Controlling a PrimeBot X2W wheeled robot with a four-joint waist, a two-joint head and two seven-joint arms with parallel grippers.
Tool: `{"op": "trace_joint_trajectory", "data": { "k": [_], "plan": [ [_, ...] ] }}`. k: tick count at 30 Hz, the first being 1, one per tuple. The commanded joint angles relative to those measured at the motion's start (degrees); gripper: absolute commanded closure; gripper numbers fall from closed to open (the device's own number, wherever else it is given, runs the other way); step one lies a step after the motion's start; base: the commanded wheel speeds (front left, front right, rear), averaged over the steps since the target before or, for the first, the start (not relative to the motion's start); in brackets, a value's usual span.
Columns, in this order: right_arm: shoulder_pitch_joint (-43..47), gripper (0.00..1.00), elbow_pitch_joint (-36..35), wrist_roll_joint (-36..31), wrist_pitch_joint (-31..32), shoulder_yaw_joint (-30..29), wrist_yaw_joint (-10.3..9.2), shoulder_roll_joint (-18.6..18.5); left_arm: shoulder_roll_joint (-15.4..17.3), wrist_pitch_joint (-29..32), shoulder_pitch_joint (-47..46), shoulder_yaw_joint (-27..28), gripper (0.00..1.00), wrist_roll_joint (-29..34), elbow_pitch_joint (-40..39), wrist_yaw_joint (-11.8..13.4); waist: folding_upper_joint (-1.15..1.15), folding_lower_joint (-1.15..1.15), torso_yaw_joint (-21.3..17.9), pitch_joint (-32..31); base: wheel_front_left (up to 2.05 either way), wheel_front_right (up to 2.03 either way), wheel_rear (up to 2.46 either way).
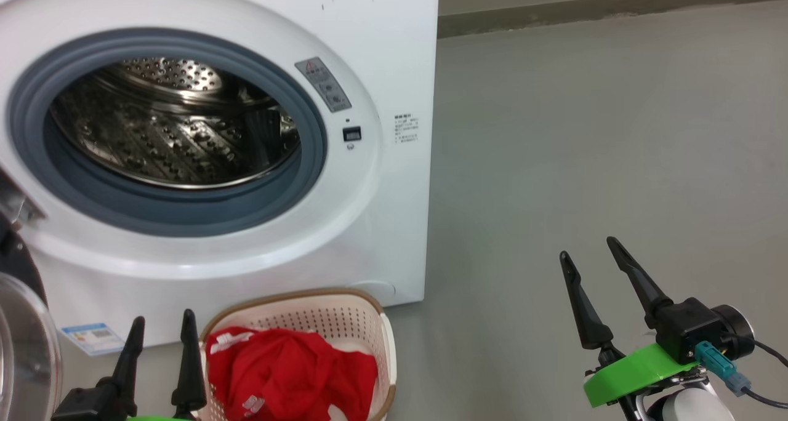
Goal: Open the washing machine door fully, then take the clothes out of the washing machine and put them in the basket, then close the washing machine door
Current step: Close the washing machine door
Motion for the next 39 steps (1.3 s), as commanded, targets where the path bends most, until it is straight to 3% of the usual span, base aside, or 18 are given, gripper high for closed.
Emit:
{"op": "trace_joint_trajectory", "data": {
  "k": [1, 15, 30, 39],
  "plan": [
    [-0.5, 0.00, -1.1, -0.3, -0.4, 1.5, 0.36, 0.0, 1.3, -0.1, -0.2, 1.7, 0.00, -0.3, -1.7, 0.4, 0.00, 0.00, 0.0, 0.0, -1.94, 1.94, 0.00],
    [-0.8, 0.00, -0.7, -0.1, -0.4, 1.3, 0.36, 0.0, 1.5, -0.2, 0.0, 1.1, 0.00, -1.2, -3.6, 0.2, 0.00, 0.00, 0.0, 0.4, -1.44, 1.44, 0.00],
    [-0.9, 0.00, -0.8, 0.0, -0.4, 1.5, 0.36, 0.0, 1.6, 0.0, 0.0, 0.4, 0.00, -1.0, -4.8, 1.3, 0.00, 0.00, 0.9, 0.7, -0.07, 0.07, 0.00],
    [-1.2, 0.00, -1.0, -0.3, -0.4, 1.8, 0.36, 0.0, 1.7, 1.1, 0.0, -0.2, 0.00, -0.8, -6.1, 2.2, 0.00, 0.00, 3.3, 0.9, 0.00, 0.00, 0.00]
  ]
}}
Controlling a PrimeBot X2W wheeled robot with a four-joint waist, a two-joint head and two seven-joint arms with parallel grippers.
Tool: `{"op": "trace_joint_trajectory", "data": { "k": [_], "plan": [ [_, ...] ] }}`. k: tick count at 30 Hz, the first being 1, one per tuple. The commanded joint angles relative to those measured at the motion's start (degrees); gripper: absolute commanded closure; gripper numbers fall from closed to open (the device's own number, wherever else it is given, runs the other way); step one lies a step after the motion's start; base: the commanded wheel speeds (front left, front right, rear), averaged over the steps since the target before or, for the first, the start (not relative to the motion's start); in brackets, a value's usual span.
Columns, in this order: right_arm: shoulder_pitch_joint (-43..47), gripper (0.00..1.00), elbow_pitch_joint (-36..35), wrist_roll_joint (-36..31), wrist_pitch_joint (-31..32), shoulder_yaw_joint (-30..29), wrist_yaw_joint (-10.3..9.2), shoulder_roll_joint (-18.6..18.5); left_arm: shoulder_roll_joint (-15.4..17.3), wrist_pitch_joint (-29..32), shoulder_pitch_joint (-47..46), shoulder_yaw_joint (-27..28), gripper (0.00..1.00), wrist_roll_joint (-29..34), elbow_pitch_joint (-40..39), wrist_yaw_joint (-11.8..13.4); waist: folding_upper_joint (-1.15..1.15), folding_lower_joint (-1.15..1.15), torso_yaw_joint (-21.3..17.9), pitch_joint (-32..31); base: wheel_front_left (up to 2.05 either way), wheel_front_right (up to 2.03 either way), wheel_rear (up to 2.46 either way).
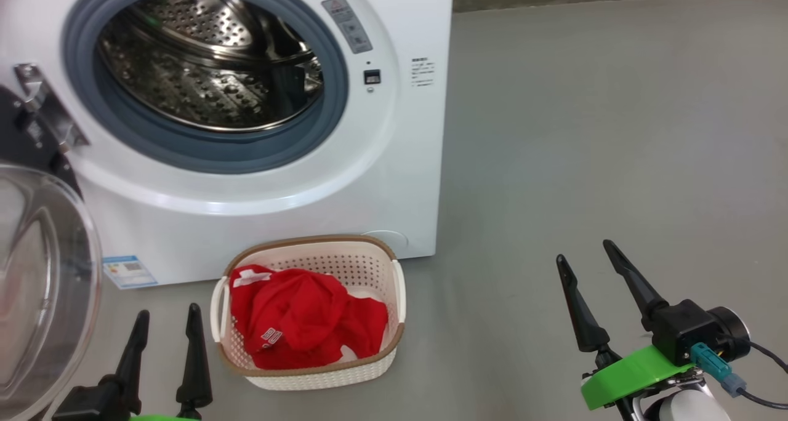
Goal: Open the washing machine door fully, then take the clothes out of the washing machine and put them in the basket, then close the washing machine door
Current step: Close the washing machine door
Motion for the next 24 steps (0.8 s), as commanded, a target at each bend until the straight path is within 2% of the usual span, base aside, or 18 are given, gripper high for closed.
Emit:
{"op": "trace_joint_trajectory", "data": {
  "k": [1, 24],
  "plan": [
    [-1.4, 0.00, -1.5, -0.4, -0.4, 1.8, 0.36, 0.0, 1.1, 0.2, -1.1, 1.8, 0.00, 0.3, -1.9, 0.7, 0.00, 0.00, 1.0, 0.1, 0.00, 0.00, 0.00],
    [-3.6, 0.00, -2.5, -0.5, -0.4, 7.8, 0.36, -0.2, 1.5, 2.8, 1.5, 1.5, 0.00, 1.1, -8.6, 4.4, 0.00, 0.00, 13.3, -0.5, 0.00, 0.00, 0.00]
  ]
}}
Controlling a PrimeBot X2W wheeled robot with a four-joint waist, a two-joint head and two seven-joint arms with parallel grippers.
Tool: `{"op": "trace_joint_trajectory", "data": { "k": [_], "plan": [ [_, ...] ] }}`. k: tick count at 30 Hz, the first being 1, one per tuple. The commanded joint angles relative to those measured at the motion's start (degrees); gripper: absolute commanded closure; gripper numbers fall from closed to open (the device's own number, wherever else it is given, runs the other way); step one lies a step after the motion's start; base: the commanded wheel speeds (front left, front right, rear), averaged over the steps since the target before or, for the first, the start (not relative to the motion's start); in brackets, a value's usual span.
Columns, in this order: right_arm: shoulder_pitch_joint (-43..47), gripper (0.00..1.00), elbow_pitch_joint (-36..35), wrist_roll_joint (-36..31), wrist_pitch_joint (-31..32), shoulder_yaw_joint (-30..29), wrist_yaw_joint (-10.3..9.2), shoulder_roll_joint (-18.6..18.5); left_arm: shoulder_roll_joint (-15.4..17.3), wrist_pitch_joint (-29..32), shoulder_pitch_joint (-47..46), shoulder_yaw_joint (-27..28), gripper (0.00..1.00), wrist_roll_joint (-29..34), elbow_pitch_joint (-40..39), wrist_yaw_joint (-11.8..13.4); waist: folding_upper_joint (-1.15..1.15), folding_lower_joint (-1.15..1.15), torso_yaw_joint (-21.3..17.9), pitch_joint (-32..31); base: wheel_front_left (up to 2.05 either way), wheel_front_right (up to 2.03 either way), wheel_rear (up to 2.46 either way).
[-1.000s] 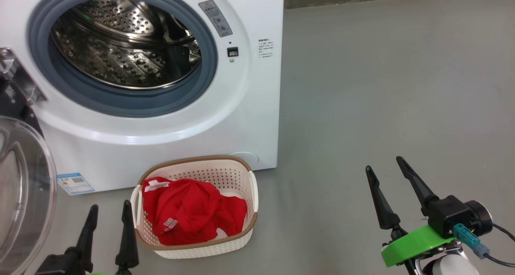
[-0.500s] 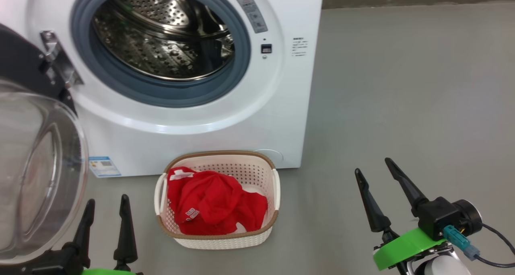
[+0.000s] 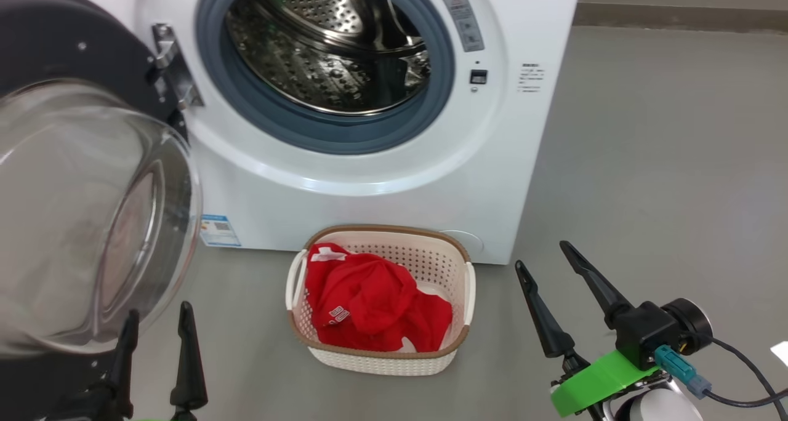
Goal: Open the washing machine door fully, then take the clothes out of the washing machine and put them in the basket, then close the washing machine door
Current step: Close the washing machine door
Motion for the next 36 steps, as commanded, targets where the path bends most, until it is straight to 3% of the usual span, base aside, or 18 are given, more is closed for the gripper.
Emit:
{"op": "trace_joint_trajectory", "data": {
  "k": [1, 17, 36],
  "plan": [
    [-2.5, 0.00, -1.7, -0.4, -0.4, 1.5, 0.36, -0.1, 1.0, -0.1, -0.4, 1.9, 0.00, 0.7, -1.9, 0.7, 0.00, 0.00, 1.8, -0.3, 0.00, 0.00, 0.00],
    [-2.8, 0.00, -2.2, 0.1, -0.4, 3.2, 0.36, -0.4, 1.6, 0.9, 1.0, 2.0, 0.00, 1.2, -5.1, 2.7, 0.00, 0.00, 7.8, -1.2, 0.00, 0.00, 0.00],
    [-2.4, 0.00, -1.7, 0.2, -0.4, 3.4, 0.36, -0.3, 2.7, 1.7, 1.9, 2.3, 0.00, 1.6, -5.7, 4.1, 0.00, 0.00, 12.0, -2.2, 0.00, 0.00, 0.00]
  ]
}}
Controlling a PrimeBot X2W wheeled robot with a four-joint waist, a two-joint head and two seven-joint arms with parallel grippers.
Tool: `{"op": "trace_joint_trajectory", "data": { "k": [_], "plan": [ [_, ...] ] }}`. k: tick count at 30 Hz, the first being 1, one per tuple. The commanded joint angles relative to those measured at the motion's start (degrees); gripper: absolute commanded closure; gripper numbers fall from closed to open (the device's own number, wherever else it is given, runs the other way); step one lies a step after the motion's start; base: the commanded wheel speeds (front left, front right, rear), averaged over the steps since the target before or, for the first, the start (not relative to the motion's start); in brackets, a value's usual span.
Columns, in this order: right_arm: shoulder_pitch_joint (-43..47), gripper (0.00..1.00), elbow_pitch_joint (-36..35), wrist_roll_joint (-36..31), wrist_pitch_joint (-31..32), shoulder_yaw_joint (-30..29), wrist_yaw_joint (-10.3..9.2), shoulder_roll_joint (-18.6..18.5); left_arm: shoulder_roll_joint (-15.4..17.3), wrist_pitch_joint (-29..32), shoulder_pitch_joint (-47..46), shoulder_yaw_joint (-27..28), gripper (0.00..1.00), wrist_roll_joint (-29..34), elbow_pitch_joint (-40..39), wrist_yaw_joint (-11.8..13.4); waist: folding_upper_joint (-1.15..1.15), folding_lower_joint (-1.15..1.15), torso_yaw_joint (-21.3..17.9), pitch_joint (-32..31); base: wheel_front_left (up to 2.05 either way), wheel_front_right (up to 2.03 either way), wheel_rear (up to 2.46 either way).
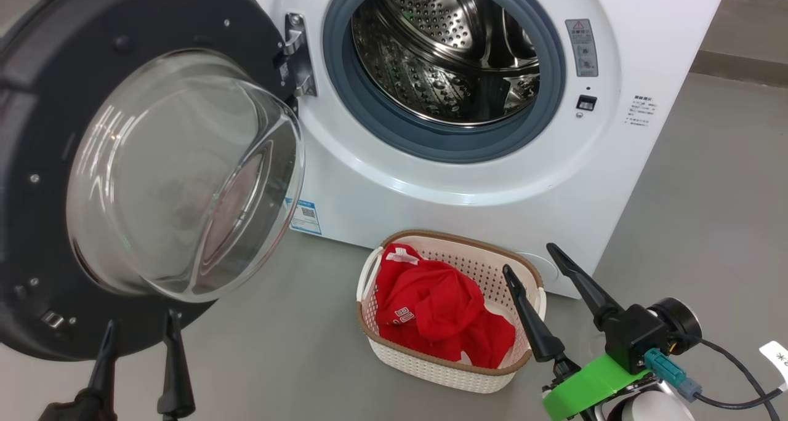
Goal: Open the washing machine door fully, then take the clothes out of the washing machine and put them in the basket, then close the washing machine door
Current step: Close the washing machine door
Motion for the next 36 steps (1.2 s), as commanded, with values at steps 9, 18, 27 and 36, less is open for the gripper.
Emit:
{"op": "trace_joint_trajectory", "data": {
  "k": [9, 18, 27, 36],
  "plan": [
    [-2.0, 0.00, -0.5, -0.1, -0.4, 1.3, 0.36, -0.1, 1.3, -0.1, -0.6, 2.2, 0.00, 0.4, -1.4, 1.1, 0.00, 0.00, 0.5, -0.8, 0.00, 0.00, 0.00],
    [-2.0, 0.00, 0.2, -0.3, -0.4, 0.7, 0.36, 0.0, 2.0, -0.5, -1.0, 2.3, 1.00, 0.7, -1.2, 1.6, 0.00, 0.00, 0.4, -0.8, 0.00, 0.00, 0.00],
    [-2.0, 0.00, 1.1, -0.6, -0.4, 0.1, 0.36, 0.1, 4.1, -2.4, -5.9, 5.2, 1.00, 0.9, -2.3, 3.0, 0.00, 0.00, 0.0, -0.8, 0.00, 0.00, 0.00],
    [-2.2, 0.00, 1.7, -1.5, -0.4, -0.5, 0.36, 0.2, 8.2, -3.0, -17.2, 11.8, 1.00, -3.3, 0.5, 3.3, 0.00, 0.00, -0.6, -0.5, 0.00, 0.00, 0.00]
  ]
}}
